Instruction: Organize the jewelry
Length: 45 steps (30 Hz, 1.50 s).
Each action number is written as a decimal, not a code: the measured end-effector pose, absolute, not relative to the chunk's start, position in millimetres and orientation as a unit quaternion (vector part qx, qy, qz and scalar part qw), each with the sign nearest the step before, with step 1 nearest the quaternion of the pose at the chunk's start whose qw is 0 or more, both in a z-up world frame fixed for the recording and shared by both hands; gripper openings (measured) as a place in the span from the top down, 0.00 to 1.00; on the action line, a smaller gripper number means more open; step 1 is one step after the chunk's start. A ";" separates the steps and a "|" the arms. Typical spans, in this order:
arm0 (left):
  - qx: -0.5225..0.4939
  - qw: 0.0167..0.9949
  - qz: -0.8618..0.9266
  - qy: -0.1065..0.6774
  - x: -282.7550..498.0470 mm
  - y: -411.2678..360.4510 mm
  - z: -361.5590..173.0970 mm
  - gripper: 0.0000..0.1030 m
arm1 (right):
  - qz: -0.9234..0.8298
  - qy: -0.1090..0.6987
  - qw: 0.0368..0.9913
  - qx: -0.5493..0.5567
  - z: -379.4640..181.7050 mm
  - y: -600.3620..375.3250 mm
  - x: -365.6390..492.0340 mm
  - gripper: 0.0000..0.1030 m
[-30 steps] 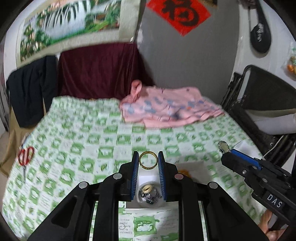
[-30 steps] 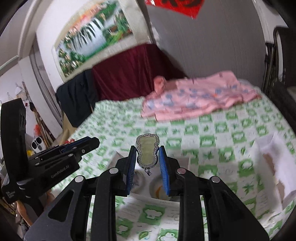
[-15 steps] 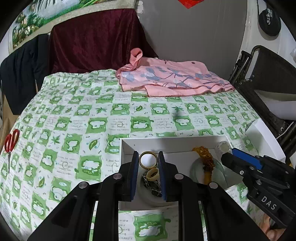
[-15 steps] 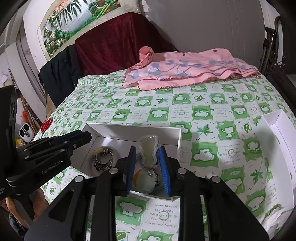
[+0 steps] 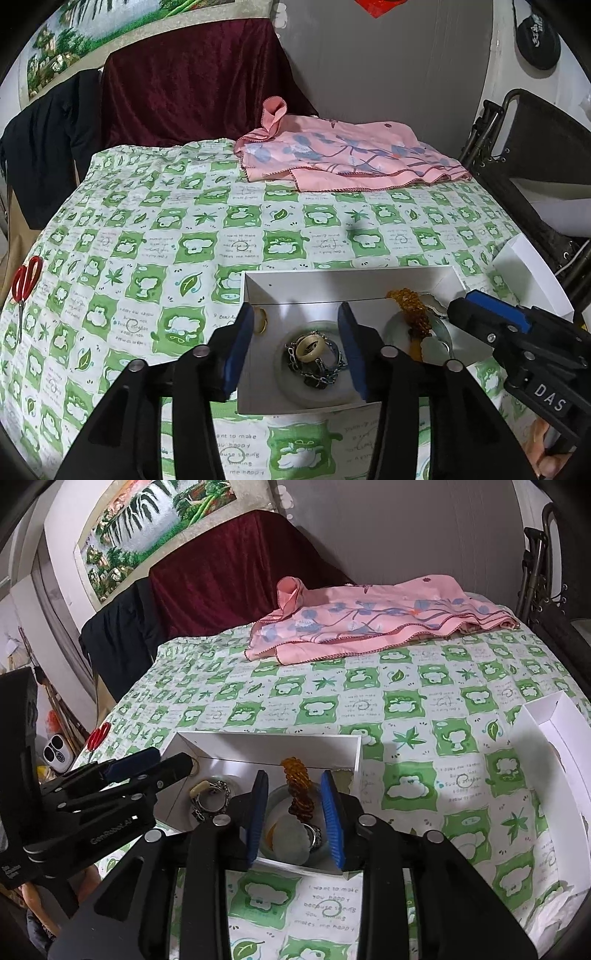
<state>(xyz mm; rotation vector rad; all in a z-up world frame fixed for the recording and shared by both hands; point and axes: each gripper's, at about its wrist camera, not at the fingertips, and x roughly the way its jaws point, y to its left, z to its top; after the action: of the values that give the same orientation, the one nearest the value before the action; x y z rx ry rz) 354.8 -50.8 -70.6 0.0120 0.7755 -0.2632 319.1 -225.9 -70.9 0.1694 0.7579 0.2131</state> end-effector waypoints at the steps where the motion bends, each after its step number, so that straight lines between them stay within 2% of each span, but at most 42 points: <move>1: 0.004 0.918 -0.127 0.377 354.1 -49.8 -69.9 0.50 | 0.102 0.369 0.920 0.082 -71.7 -226.1 319.1 0.73; 4: 0.002 0.920 -0.123 0.373 351.5 -47.8 -66.8 0.43 | 0.097 0.365 0.922 0.081 -70.6 -226.4 317.5 0.70; 7: 0.004 0.924 -0.115 0.364 347.8 -45.9 -62.8 0.36 | 0.089 0.357 0.926 0.080 -67.3 -227.7 314.5 0.60; 10: 0.007 0.927 -0.109 0.359 345.1 -45.0 -60.5 0.31 | 0.083 0.352 0.929 0.076 -65.6 -227.2 313.1 0.59; 20: 0.019 0.921 -0.087 0.379 349.7 -45.4 -74.6 0.29 | 0.067 0.364 0.927 0.063 -76.8 -223.5 316.6 0.48; 25: 0.038 0.925 -0.069 0.372 345.4 -48.8 -78.3 0.14 | 0.063 0.357 0.931 0.047 -76.3 -217.0 311.2 0.38; 36: 0.035 0.932 -0.055 0.356 341.0 -45.3 -73.9 0.10 | 0.045 0.347 0.934 0.067 -76.0 -226.6 305.2 0.18; 45: 0.036 0.941 -0.043 0.335 327.1 -43.6 -64.2 0.06 | 0.033 0.339 0.938 0.066 -71.1 -225.1 294.2 0.10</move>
<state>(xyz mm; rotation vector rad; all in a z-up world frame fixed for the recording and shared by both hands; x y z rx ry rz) 327.1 -43.6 -64.2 0.0740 0.6831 -0.0887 294.2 -225.1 -71.1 0.1345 0.6915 0.0679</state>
